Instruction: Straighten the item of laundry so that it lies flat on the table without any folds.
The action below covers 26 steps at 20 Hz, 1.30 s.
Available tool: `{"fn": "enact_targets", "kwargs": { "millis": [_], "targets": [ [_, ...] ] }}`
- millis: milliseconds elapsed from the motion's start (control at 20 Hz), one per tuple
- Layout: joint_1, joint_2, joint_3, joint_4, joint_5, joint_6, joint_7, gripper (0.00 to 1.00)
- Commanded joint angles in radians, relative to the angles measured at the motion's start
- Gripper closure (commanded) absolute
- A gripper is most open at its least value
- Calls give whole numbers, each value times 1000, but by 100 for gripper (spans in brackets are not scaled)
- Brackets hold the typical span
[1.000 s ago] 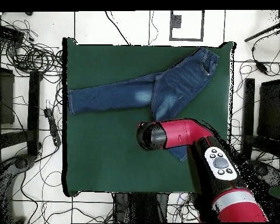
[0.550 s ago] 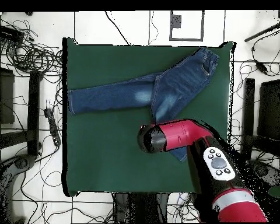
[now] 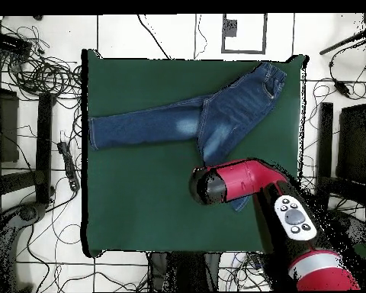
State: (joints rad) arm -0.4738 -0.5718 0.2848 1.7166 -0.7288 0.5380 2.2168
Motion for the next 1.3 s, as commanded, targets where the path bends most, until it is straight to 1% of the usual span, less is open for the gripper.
{"fn": "enact_targets", "kwargs": {
  "millis": [50,250,550,1000,1300],
  "targets": [
    [-34,43,135,81,-65,22,-295,0],
    [-68,49,165,94,-91,20,-325,0],
    [-152,53,225,113,-111,42,-389,0],
    [-216,53,278,133,-133,69,-402,0],
    [-245,38,309,143,-130,104,-413,0]
  ]
}}
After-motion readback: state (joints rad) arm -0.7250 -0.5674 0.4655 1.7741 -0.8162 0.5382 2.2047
